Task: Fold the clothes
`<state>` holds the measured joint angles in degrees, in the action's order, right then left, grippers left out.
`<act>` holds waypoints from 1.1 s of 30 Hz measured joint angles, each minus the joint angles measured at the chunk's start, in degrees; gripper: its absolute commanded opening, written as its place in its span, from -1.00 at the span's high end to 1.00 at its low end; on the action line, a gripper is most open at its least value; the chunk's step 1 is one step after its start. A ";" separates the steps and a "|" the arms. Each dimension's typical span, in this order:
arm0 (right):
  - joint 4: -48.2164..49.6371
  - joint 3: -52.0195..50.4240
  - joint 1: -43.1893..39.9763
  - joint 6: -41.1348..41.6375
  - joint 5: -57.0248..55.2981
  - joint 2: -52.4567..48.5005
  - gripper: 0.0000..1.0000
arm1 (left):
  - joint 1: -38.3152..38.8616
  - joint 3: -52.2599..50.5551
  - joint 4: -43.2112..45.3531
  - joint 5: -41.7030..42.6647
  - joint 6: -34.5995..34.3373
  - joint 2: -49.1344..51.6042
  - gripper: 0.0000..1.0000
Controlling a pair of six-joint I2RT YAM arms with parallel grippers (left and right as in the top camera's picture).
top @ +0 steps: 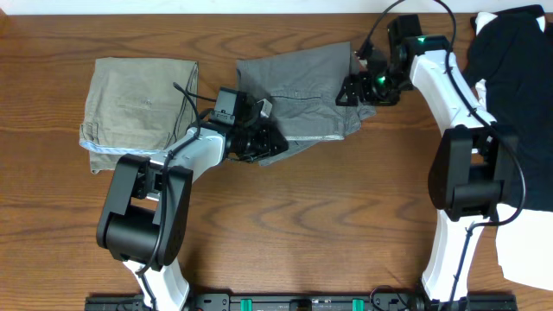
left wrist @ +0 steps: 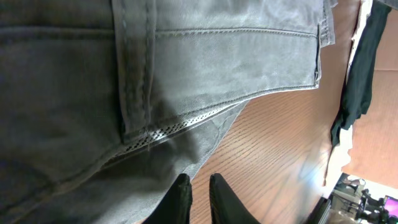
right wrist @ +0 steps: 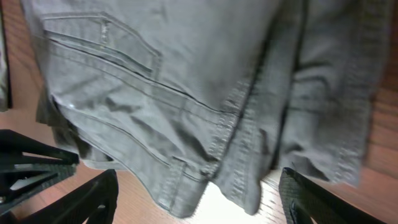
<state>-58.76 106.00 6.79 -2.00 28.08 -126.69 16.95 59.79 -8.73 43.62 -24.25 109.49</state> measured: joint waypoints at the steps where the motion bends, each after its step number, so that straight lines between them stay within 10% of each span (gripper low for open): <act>1: 0.17 0.00 0.28 -0.02 0.04 0.00 -0.51 | 0.17 0.00 -0.07 -0.26 0.04 0.00 0.78; 15: 2.10 -0.02 2.99 -0.15 -0.76 0.00 -0.43 | 5.22 0.00 -1.18 -12.31 0.04 0.00 0.81; 33: 2.23 -0.02 3.10 -0.15 -1.11 0.00 -0.49 | 4.81 -0.13 1.33 -7.34 0.52 0.00 0.83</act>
<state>-56.53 105.97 9.89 -2.15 26.96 -126.69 21.76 59.66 -7.40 36.27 -23.73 109.49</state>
